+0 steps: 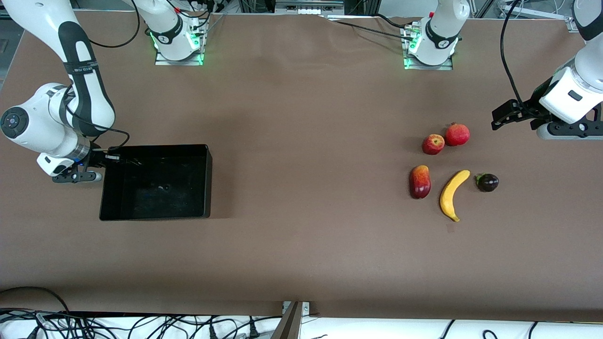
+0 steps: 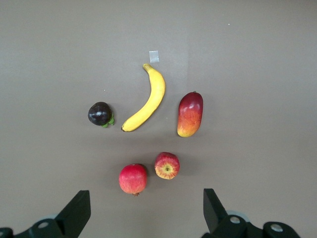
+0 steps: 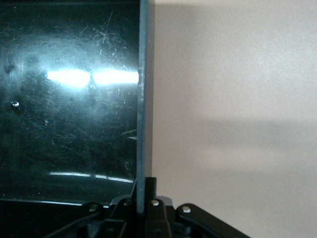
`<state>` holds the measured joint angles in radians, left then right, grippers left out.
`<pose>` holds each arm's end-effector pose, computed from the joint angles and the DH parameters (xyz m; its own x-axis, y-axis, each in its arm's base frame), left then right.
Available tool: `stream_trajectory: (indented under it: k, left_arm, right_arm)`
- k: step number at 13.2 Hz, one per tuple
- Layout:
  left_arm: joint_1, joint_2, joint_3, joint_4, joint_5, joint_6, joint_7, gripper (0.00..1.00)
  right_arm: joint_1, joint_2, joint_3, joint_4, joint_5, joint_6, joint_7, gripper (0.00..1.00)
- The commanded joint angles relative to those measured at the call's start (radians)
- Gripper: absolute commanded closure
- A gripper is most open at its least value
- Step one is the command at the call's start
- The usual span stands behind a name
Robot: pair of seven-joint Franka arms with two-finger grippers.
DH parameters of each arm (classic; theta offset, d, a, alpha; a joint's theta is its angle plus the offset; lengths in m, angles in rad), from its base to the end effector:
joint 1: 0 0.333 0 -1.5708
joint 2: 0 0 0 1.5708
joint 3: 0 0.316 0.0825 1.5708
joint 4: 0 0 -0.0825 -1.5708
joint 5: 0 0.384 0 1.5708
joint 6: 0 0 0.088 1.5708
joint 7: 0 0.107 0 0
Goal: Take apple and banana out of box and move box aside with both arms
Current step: 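Release the box rim and raise the right gripper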
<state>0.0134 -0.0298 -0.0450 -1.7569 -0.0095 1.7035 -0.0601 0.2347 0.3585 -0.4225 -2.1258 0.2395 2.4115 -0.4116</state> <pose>0.5504 -0.0186 0.5640 0.9993 0.0298 -0.0241 0.0300 -0.9995 0.0066 0.5615 -0.1035 0.2507 0.9977 0.0636 -0.0248 0.0631 -0.9978 -0.0207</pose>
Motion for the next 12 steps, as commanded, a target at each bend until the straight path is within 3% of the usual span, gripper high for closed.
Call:
stream_trajectory:
  k: [1,2,3,6,9,12]
  left_arm:
    - [-0.001,0.001,0.004,0.013,-0.024,-0.019,0.022,0.0]
    - [-0.001,0.001,0.004,0.013,-0.024,-0.018,0.032,0.0]
    - [-0.001,0.001,0.002,0.013,-0.024,-0.018,0.032,0.0]
    - [-0.001,0.001,0.0,0.013,-0.024,-0.018,0.032,0.0]
    - [-0.001,0.001,0.0,0.013,-0.024,-0.018,0.032,0.0]
    - [-0.001,0.002,-0.001,0.022,-0.024,-0.019,0.032,0.0]
  right_arm:
    - [-0.006,-0.032,0.011,-0.025,0.02,0.012,-0.018,0.51]
    - [-0.006,-0.038,0.013,-0.019,0.018,0.006,-0.018,0.2]
    - [-0.003,-0.042,0.016,-0.008,0.018,0.003,-0.016,0.0]
    - [0.021,-0.069,0.022,0.076,0.014,-0.073,-0.009,0.0]
    - [0.07,-0.119,0.011,0.219,-0.015,-0.305,0.013,0.0]
    - [0.115,-0.205,0.022,0.334,-0.103,-0.513,0.184,0.0]
